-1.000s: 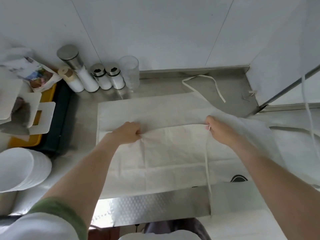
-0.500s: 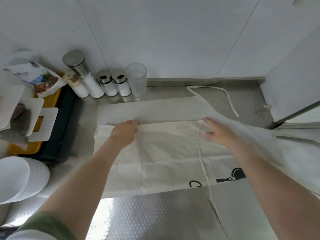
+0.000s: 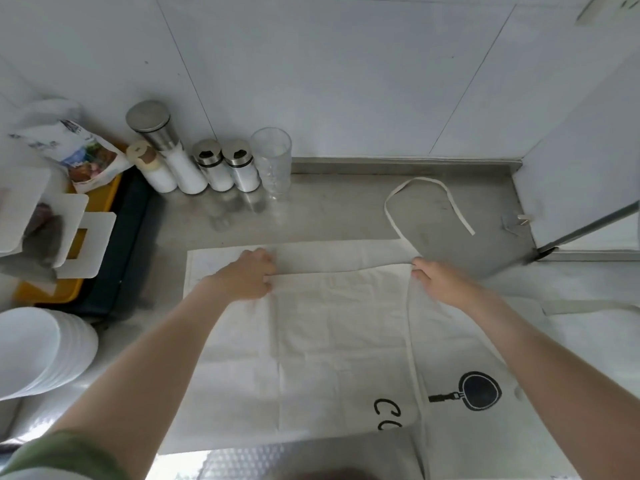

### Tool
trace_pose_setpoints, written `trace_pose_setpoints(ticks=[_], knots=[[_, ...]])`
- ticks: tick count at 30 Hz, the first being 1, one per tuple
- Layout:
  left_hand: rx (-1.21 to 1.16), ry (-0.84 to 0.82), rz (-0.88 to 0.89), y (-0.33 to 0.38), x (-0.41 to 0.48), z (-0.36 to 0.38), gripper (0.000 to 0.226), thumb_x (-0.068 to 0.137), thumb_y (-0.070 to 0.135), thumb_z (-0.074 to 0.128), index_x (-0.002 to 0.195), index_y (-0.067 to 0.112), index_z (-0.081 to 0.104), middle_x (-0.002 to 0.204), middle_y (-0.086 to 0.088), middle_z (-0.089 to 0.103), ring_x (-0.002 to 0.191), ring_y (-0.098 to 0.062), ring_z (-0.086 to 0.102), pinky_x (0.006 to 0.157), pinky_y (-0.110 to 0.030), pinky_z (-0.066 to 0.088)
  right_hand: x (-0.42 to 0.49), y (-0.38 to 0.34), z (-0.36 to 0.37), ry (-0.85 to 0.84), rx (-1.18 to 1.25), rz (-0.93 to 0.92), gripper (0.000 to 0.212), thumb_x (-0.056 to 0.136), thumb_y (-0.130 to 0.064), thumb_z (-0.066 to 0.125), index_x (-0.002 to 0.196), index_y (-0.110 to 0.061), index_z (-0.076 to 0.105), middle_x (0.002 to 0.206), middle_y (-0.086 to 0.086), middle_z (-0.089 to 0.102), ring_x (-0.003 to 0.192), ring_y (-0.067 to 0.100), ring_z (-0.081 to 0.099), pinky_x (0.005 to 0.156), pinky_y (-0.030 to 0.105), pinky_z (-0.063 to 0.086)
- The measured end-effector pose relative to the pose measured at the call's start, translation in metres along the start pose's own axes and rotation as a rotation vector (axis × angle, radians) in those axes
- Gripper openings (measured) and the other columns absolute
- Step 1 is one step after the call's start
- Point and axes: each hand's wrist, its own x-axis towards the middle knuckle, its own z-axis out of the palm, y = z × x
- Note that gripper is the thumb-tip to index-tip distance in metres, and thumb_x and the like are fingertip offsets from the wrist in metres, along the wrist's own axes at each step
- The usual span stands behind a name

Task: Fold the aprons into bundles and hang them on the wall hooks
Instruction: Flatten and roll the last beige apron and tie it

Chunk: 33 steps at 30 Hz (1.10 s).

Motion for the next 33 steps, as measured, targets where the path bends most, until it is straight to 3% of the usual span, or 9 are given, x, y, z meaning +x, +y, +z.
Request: trace_pose_setpoints(ticks=[3, 8, 11, 13, 15, 19, 25, 29, 33], knots=[[0.035, 0.065, -0.038, -0.003, 0.009, -0.001, 0.03, 0.096, 0.02, 0.048, 0.124, 0.013, 0.056, 0.145, -0.006, 0.031, 0.128, -0.03, 0.035, 0.106, -0.037, 0.034, 0.014, 0.002, 0.002, 0.014, 0.044, 0.037, 0.015, 0.102, -0.023, 0.039, 0.094, -0.015, 0.049, 0.102, 0.017, 0.062, 0.094, 0.03, 0.058, 0.082, 0.036, 0.042], [0.064, 0.116, -0.102, -0.001, 0.024, -0.013, 0.035, 0.098, 0.019, 0.044, 0.133, 0.015, 0.049, 0.13, -0.012, 0.042, 0.114, -0.035, 0.05, 0.097, -0.036, 0.039, 0.023, 0.0, -0.003, 0.032, 0.041, 0.079, 0.022, 0.096, -0.03, 0.051, 0.109, -0.013, 0.056, 0.105, 0.004, 0.057, 0.101, 0.025, 0.055, 0.078, 0.032, 0.039], [0.131, 0.121, -0.174, -0.004, 0.031, -0.015, 0.037, 0.1, 0.023, 0.042, 0.136, 0.017, 0.045, 0.13, -0.012, 0.04, 0.115, -0.035, 0.05, 0.096, -0.041, 0.042, 0.025, 0.009, -0.008, 0.011, 0.016, 0.109, 0.005, 0.089, -0.013, 0.054, 0.086, -0.013, 0.058, 0.1, 0.006, 0.051, 0.098, 0.027, 0.054, 0.074, 0.029, 0.037], [0.156, 0.109, -0.197, -0.006, 0.035, -0.014, 0.037, 0.1, 0.025, 0.044, 0.136, 0.016, 0.044, 0.129, -0.011, 0.039, 0.117, -0.032, 0.048, 0.096, -0.043, 0.043, 0.026, 0.015, -0.01, 0.057, -0.001, 0.127, 0.025, 0.088, -0.007, 0.052, 0.067, -0.017, 0.043, 0.09, 0.01, 0.047, 0.087, 0.027, 0.051, 0.065, 0.029, 0.028], [0.208, 0.132, -0.199, -0.007, 0.039, -0.011, 0.036, 0.099, 0.026, 0.047, 0.133, 0.016, 0.045, 0.129, -0.009, 0.037, 0.121, -0.028, 0.042, 0.096, -0.042, 0.043, 0.028, 0.017, -0.011, 0.115, -0.024, 0.115, 0.021, 0.091, -0.008, 0.048, 0.072, -0.013, 0.04, 0.09, 0.016, 0.052, 0.084, 0.03, 0.052, 0.064, 0.031, 0.027], [0.275, 0.21, -0.248, -0.007, 0.044, -0.01, 0.037, 0.097, 0.026, 0.05, 0.132, 0.013, 0.043, 0.134, -0.008, 0.034, 0.126, -0.026, 0.037, 0.097, -0.038, 0.041, 0.036, 0.012, -0.01, 0.149, -0.115, 0.143, 0.011, 0.098, -0.019, 0.043, 0.087, -0.016, 0.04, 0.096, 0.018, 0.062, 0.089, 0.035, 0.059, 0.072, 0.037, 0.042], [0.233, 0.231, -0.252, -0.006, 0.053, -0.024, 0.025, 0.092, 0.019, 0.049, 0.116, 0.017, 0.045, 0.124, -0.003, 0.053, 0.121, -0.023, 0.042, 0.095, -0.035, 0.029, 0.048, 0.01, -0.007, 0.179, -0.139, 0.213, 0.021, 0.098, -0.021, 0.044, 0.111, -0.007, 0.053, 0.107, 0.021, 0.064, 0.102, 0.038, 0.06, 0.08, 0.038, 0.045], [0.132, 0.131, -0.202, -0.008, 0.055, -0.031, 0.023, 0.091, 0.036, 0.052, 0.114, 0.034, 0.055, 0.115, 0.002, 0.047, 0.123, -0.022, 0.035, 0.098, -0.036, 0.024, 0.05, 0.01, -0.008, 0.196, -0.179, 0.229, 0.024, 0.099, -0.023, 0.041, 0.112, -0.007, 0.052, 0.108, 0.02, 0.065, 0.103, 0.036, 0.06, 0.079, 0.036, 0.044], [-0.18, 0.145, -0.093, -0.014, 0.056, -0.031, 0.01, 0.088, 0.028, 0.061, 0.094, 0.025, 0.054, 0.099, 0.002, 0.056, 0.104, -0.023, 0.052, 0.085, -0.033, 0.039, 0.05, 0.011, -0.011, 0.185, -0.211, 0.237, 0.023, 0.101, -0.021, 0.037, 0.111, -0.003, 0.047, 0.107, 0.022, 0.064, 0.102, 0.037, 0.06, 0.074, 0.036, 0.041]])
